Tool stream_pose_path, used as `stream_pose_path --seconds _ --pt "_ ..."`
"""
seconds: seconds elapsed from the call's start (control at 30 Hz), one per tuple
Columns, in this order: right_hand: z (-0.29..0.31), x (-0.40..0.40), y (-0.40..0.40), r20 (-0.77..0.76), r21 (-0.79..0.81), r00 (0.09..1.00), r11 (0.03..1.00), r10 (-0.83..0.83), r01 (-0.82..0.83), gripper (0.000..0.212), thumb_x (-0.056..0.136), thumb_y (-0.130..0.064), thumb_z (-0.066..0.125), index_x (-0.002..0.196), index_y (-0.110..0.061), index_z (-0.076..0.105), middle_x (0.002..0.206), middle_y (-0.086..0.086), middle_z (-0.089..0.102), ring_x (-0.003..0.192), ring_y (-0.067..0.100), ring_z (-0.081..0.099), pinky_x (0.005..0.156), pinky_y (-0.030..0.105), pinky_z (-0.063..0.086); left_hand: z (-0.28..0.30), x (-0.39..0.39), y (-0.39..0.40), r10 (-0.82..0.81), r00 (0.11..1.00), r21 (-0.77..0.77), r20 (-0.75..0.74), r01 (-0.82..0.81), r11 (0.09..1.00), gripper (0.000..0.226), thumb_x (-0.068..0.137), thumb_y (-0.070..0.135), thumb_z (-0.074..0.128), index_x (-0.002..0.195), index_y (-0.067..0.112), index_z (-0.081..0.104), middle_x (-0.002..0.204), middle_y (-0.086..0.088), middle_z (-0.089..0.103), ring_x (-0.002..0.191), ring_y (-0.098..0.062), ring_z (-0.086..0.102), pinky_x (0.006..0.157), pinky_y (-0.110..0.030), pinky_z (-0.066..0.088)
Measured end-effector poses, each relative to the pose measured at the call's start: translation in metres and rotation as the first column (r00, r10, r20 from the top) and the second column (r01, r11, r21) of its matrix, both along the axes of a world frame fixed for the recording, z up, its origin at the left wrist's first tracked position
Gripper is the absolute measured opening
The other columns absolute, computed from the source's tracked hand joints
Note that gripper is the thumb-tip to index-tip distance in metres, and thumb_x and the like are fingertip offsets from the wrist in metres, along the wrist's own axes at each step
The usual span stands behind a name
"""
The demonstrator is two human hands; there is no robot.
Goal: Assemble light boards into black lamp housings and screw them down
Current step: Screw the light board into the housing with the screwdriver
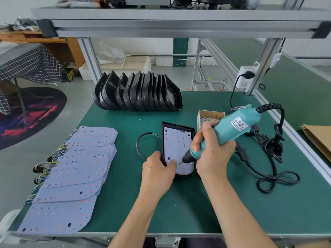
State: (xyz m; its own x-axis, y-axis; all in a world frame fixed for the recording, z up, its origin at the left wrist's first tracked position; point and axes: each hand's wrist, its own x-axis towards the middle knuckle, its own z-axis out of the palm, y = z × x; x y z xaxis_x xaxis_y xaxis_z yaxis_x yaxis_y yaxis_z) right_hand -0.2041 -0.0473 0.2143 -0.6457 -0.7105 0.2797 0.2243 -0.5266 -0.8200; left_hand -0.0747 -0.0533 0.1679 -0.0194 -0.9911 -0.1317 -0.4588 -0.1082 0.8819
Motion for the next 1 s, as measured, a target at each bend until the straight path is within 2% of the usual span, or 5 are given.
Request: stream_pose_path --seconds 0.13,0.3,0.67,0.83,1.0 --pt "0.0017 0.0020 0.0005 -0.046 0.018 0.999 1.000 -0.001 0.001 0.019 0.091 -0.023 0.067 0.076 -0.034 0.063 0.053 0.003 0.050 0.040 0.021 0.039 0.047 0.026 0.037 -0.0018 0.0006 -0.0006 0.000 1.000 0.000 -0.009 0.000 1.000 0.022 0.082 0.033 0.067 0.078 0.015 0.055 0.069 -0.001 0.063 0.070 -0.035 0.070 0.058 -0.039 0.055" --pt "0.0016 0.0027 -0.0004 -0.066 0.031 0.998 0.999 0.024 -0.022 0.022 0.091 -0.021 0.065 0.074 -0.033 0.060 0.052 0.002 0.049 0.041 0.021 0.039 0.046 0.024 0.036 -0.0027 0.0005 -0.0010 -0.006 1.000 -0.007 -0.009 0.006 1.000 0.029 0.078 0.037 0.064 0.081 0.010 0.055 0.074 -0.011 0.066 0.069 -0.037 0.069 0.060 -0.047 0.057" --pt "0.0018 0.0029 0.0032 -0.090 0.041 0.992 0.996 0.085 -0.082 0.014 0.091 -0.022 0.067 0.078 -0.025 0.060 0.056 0.004 0.051 0.042 0.020 0.040 0.046 0.025 0.038 -0.0070 0.0014 -0.0007 0.002 1.000 -0.006 -0.006 -0.002 1.000 0.025 0.083 0.034 0.068 0.079 0.013 0.055 0.070 -0.002 0.064 0.069 -0.035 0.069 0.054 -0.034 0.049" --pt "0.0018 0.0025 0.0039 -0.093 0.047 0.992 0.995 0.087 -0.083 0.014 0.090 -0.024 0.068 0.078 -0.024 0.060 0.056 0.006 0.051 0.042 0.023 0.041 0.046 0.027 0.039 -0.0045 0.0010 0.0009 0.013 1.000 -0.006 0.005 -0.013 1.000 0.027 0.083 0.033 0.068 0.082 0.009 0.055 0.075 -0.012 0.068 0.071 -0.038 0.068 0.055 -0.036 0.049" --pt "0.0044 0.0005 0.0067 -0.120 0.018 0.984 0.991 0.133 -0.132 0.015 0.092 -0.024 0.068 0.079 -0.029 0.063 0.057 0.006 0.055 0.042 0.022 0.042 0.048 0.025 0.040 -0.0005 0.0021 0.0030 0.013 1.000 0.003 0.005 -0.013 1.000 0.027 0.083 0.033 0.069 0.081 0.009 0.055 0.075 -0.010 0.067 0.071 -0.038 0.069 0.058 -0.041 0.054"
